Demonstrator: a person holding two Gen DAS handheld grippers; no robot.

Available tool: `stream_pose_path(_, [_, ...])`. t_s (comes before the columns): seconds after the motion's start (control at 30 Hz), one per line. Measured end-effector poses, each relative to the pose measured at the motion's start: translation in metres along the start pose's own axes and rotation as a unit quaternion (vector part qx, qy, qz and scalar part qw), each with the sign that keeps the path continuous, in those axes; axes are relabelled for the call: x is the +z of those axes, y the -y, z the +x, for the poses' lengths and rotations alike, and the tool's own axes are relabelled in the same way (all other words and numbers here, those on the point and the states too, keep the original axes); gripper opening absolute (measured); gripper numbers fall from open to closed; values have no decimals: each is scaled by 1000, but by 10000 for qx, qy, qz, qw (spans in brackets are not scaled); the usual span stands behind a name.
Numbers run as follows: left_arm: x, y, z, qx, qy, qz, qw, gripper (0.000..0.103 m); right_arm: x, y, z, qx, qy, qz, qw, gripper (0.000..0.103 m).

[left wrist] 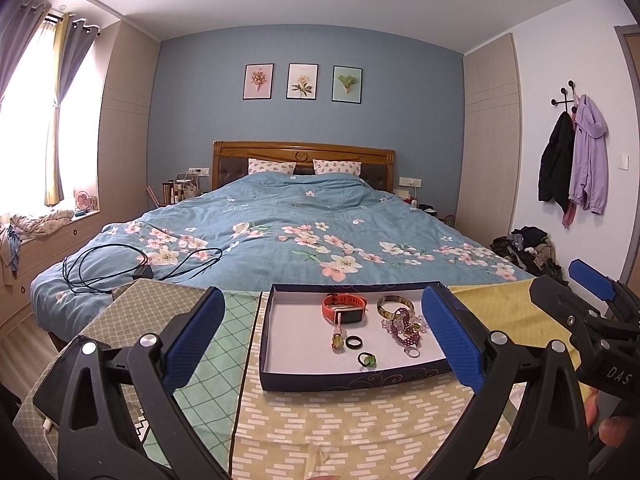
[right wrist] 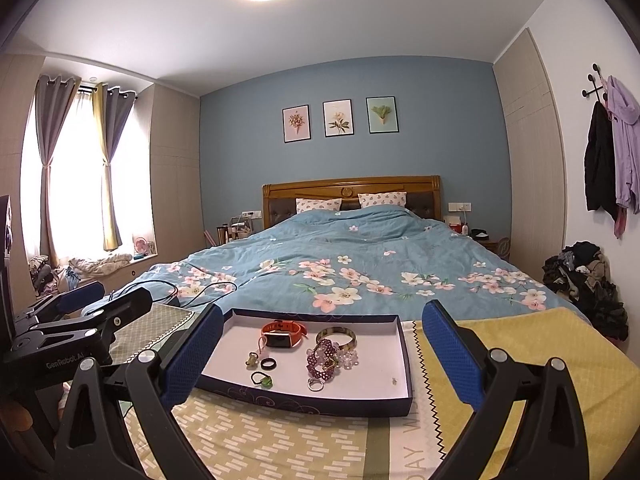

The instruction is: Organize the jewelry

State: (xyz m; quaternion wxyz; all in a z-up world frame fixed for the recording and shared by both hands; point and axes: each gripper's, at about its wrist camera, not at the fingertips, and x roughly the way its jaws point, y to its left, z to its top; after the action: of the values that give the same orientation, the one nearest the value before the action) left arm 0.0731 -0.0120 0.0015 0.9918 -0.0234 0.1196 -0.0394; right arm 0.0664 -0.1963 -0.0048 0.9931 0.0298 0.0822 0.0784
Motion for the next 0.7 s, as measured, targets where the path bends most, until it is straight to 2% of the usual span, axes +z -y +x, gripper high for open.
stream_pose_path(0.7, [-1, 1, -3, -10, -17, 16, 10000, 97, -5, -1, 2, 16, -42, 19, 10000, 96])
